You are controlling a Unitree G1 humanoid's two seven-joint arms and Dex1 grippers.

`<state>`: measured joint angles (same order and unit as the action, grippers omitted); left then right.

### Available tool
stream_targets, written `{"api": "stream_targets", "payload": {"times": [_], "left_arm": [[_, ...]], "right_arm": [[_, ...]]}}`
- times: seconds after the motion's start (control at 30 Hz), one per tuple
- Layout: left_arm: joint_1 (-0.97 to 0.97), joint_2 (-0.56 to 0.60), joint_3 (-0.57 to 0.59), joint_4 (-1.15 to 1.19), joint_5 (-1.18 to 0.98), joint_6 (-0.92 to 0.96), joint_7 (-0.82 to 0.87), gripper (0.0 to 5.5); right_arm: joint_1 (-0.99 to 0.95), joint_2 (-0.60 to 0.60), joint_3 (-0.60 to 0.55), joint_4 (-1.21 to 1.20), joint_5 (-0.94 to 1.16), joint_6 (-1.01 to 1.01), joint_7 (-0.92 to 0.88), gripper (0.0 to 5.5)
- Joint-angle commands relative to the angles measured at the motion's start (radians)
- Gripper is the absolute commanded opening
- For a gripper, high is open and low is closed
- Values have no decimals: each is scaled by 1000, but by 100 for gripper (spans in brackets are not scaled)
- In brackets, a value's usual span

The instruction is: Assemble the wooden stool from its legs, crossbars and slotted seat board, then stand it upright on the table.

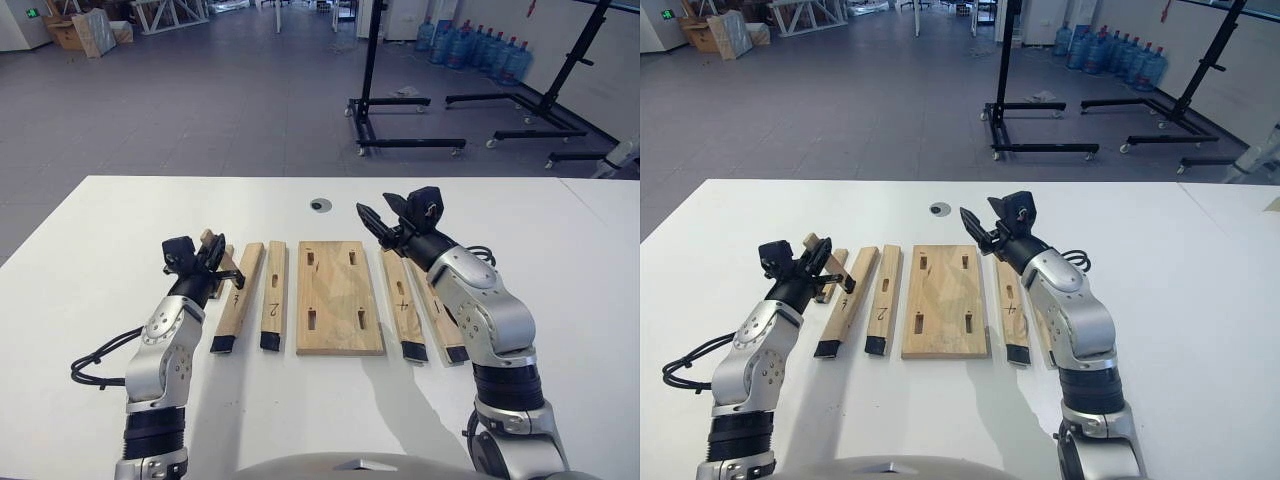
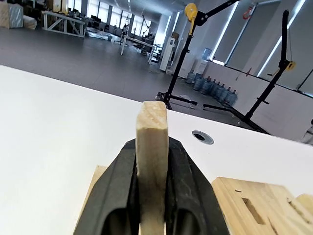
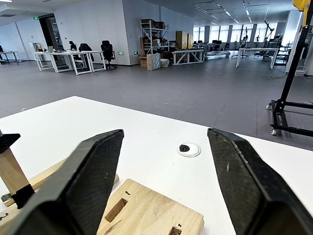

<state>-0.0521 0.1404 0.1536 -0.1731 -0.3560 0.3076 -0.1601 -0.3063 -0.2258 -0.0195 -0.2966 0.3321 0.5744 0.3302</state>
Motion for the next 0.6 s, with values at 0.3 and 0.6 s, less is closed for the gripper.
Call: {"api": "stream_targets", "payload": {"times": [0.3, 0.6], "left_arm": [[64, 51, -121, 175, 222, -211, -48, 38], [59, 39, -110, 196, 209, -223, -52, 75]], "right_arm": [[1, 4, 10, -10, -1, -6, -6, 315], [-3, 7, 13, -5, 0, -9, -7, 315]]}}
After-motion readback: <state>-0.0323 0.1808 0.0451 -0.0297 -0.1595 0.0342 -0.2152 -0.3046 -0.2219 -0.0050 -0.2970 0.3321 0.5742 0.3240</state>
